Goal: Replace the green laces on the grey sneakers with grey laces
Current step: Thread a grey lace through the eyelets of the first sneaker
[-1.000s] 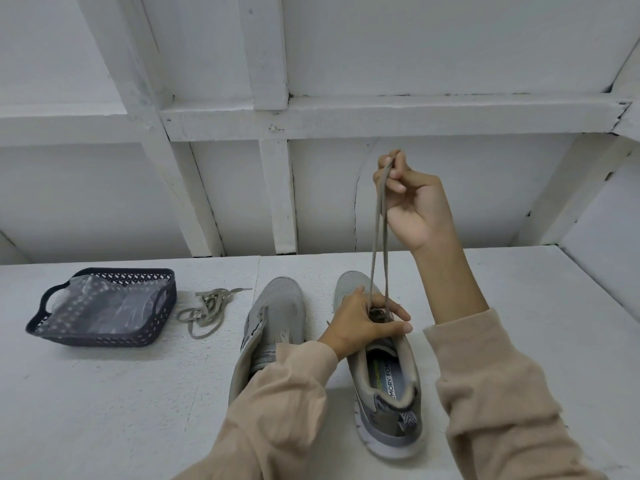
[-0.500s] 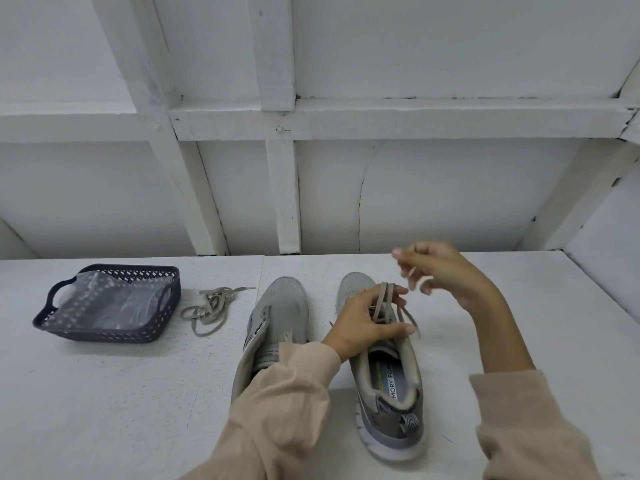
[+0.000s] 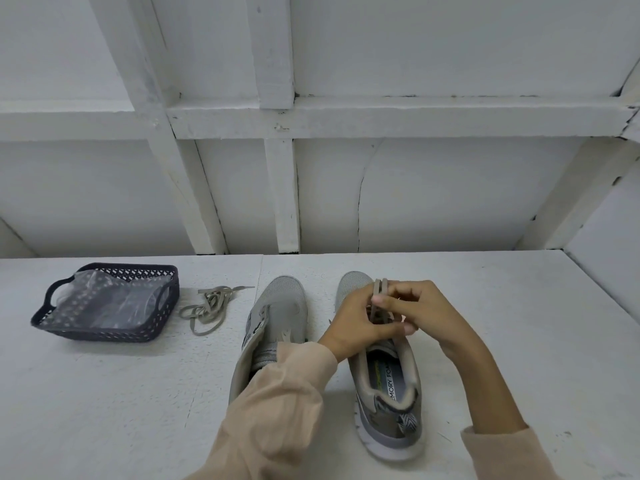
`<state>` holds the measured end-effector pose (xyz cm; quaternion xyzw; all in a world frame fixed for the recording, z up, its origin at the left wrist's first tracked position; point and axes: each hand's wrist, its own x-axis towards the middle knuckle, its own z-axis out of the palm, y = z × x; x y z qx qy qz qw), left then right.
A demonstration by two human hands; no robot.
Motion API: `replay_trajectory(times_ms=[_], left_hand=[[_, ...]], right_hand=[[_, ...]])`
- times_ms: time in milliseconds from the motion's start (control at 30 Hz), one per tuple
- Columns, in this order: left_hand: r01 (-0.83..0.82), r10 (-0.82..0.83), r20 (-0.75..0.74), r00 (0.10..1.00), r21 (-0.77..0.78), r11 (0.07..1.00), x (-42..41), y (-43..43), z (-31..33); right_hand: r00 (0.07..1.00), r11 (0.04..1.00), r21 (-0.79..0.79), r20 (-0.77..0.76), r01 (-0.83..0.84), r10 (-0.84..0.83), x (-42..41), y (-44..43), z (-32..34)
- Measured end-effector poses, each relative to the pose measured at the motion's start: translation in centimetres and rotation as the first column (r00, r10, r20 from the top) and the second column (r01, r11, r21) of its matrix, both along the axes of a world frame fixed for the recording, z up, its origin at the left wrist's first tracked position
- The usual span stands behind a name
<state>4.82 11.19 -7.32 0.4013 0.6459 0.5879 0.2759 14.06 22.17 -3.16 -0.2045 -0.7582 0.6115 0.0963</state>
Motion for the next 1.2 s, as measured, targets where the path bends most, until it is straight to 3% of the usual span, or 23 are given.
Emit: replay_trajectory(times_ms=[200, 333, 500, 833, 1000, 1200], left_hand=[[0.086, -0.115, 0.206, 0.972, 0.141, 0.986, -1.0, -0.8, 3.6], [-0.058, -0.015, 0.367, 0.93, 0.187, 0.981, -1.4, -0.8, 5.9], [-0.207, 0.109, 0.353, 0.929, 0.252, 0.946, -2.4, -1.5, 8.3], [-0.227, 0.153, 0.231, 0.961, 0.337, 0.914, -3.3, -2.9, 10.9], [-0.241, 0.176, 0.201, 0.964, 0.365, 0.899, -3.4, -3.5, 11.7], [-0.19, 0.128, 0.224, 0.966, 0.282, 0.94, -2.5, -4.0, 10.7]], right_hand=[[0.982, 0.998, -0.065, -0.187, 0.011, -0.023, 0.2, -0.1, 2.9], [0.963, 0.996, -0.081, -0.263, 0.035, -0.055, 0.1, -0.5, 4.7], [0.94, 0.992, -0.068, -0.318, 0.104, -0.12, 0.1, -0.7, 5.6], [0.867, 0.984, -0.088, -0.466, 0.156, -0.179, 0.5, -0.4, 8.0], [0.868, 0.983, -0.003, -0.469, 0.183, -0.163, 0.8, -1.0, 8.5], [0.889, 0.978, -0.002, -0.417, 0.207, -0.189, 0.8, -1.1, 7.9]])
